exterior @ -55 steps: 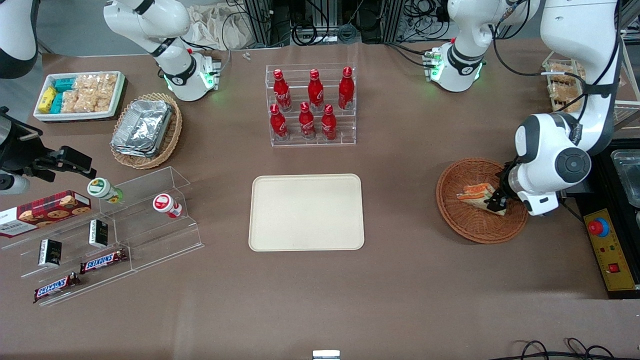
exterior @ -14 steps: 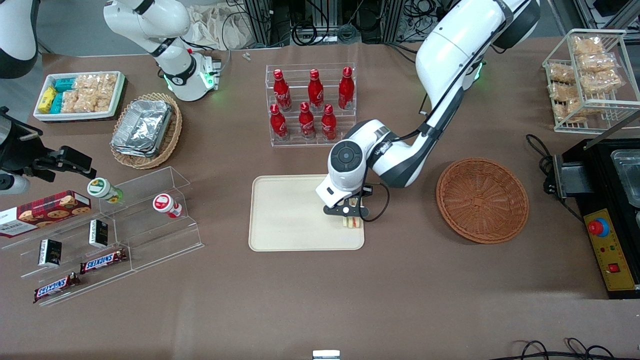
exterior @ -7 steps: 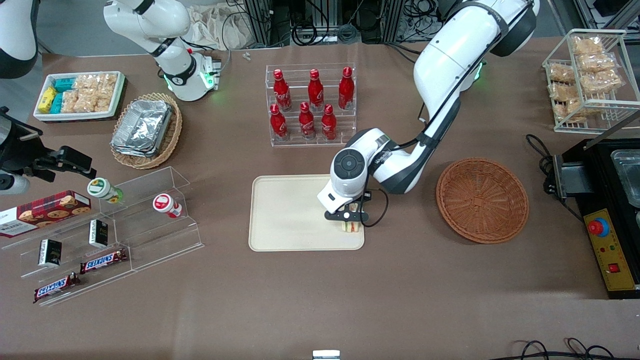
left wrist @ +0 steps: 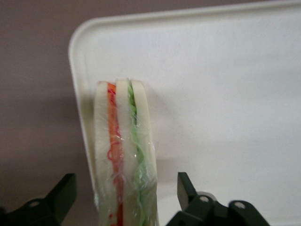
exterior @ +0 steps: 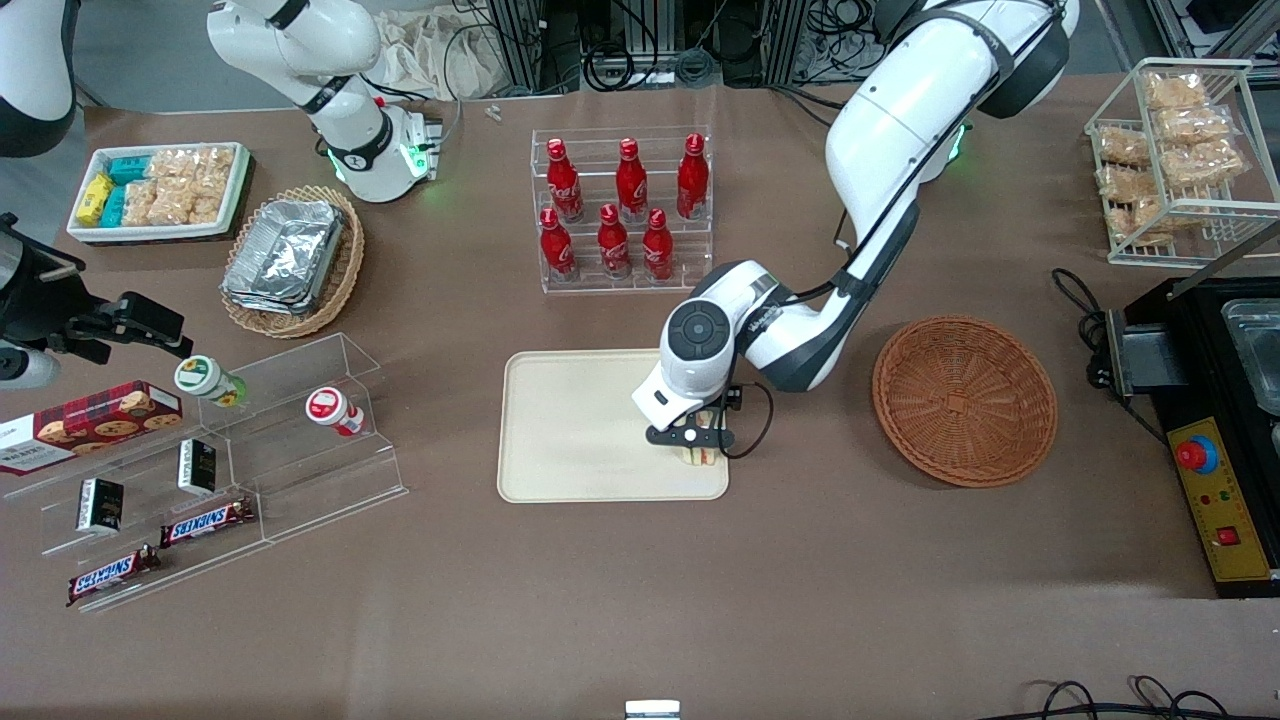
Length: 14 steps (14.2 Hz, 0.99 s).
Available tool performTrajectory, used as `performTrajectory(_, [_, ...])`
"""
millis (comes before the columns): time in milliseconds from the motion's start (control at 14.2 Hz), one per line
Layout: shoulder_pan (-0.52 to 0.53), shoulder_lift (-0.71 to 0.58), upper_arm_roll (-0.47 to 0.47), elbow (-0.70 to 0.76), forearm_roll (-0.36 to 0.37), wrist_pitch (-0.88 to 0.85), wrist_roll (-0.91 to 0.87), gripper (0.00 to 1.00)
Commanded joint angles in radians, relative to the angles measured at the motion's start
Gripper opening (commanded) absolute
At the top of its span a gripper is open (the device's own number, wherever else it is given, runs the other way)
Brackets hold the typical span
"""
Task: Place sandwich from basket to tray
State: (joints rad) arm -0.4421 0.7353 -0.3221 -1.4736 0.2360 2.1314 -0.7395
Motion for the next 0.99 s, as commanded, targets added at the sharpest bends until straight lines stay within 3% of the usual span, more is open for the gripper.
performTrajectory(0, [0.029, -0.184, 0.000, -0.008, 0.002, -0.160, 0.000, 1.00])
performTrajectory(212, [0.109, -0.309, -0.003, -0.016, -0.079, -0.249, 0.020, 1.00])
performTrajectory(494, [0.236, -0.416, -0.002, -0.024, -0.159, -0.347, 0.293, 1.00])
performTrajectory(918, [0.488, -0.614, 0.020, -0.027, -0.204, -0.609, 0.698, 1.00])
